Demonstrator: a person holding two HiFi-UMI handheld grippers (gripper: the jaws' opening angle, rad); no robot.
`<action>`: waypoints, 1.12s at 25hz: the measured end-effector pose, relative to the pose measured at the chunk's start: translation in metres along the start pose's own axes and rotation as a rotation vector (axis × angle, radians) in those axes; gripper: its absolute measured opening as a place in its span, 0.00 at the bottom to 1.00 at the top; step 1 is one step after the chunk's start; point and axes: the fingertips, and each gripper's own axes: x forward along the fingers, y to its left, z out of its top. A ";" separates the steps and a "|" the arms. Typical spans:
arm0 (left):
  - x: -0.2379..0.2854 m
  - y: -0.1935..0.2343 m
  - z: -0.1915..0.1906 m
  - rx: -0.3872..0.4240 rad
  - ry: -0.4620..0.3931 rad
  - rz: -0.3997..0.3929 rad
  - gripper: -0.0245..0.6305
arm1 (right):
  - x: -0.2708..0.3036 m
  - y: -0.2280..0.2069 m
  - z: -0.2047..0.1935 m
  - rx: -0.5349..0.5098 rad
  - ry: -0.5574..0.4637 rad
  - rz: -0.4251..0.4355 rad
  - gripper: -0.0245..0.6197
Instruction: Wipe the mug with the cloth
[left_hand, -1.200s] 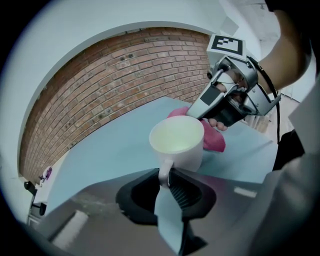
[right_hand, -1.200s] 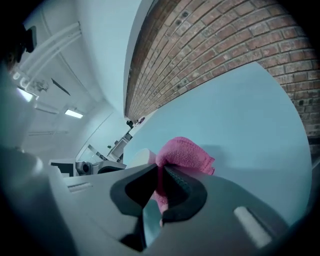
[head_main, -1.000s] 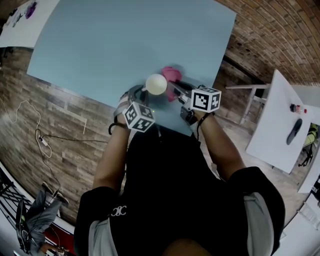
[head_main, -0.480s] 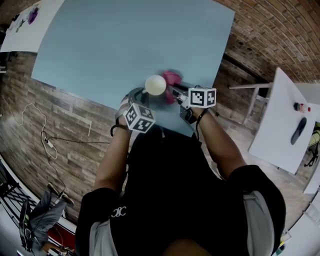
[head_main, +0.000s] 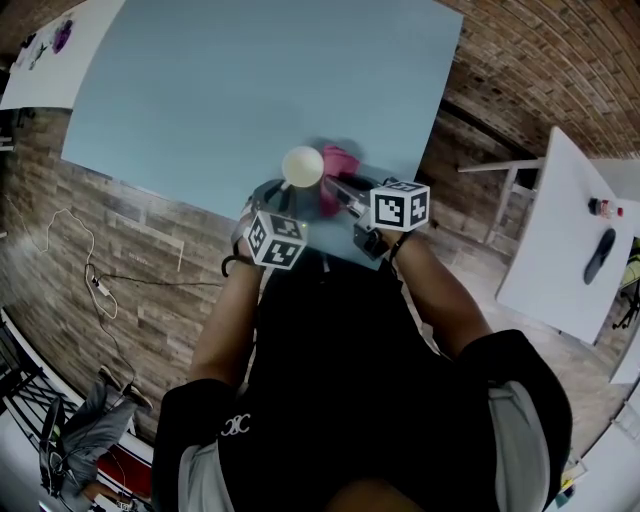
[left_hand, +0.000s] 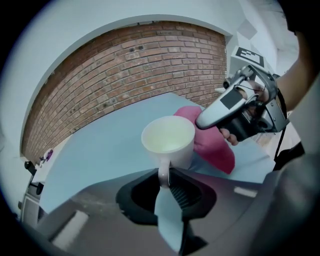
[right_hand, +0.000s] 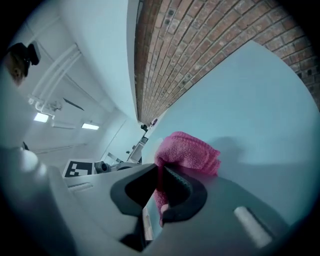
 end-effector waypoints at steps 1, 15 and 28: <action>-0.001 -0.001 0.000 -0.004 0.001 -0.001 0.13 | 0.002 -0.003 -0.006 0.007 0.015 -0.006 0.10; -0.003 -0.018 -0.001 0.013 0.012 -0.001 0.17 | 0.007 0.018 -0.026 -0.232 0.076 -0.004 0.10; 0.000 -0.034 0.006 0.014 0.000 -0.022 0.19 | 0.007 0.034 -0.034 -0.444 0.155 0.044 0.10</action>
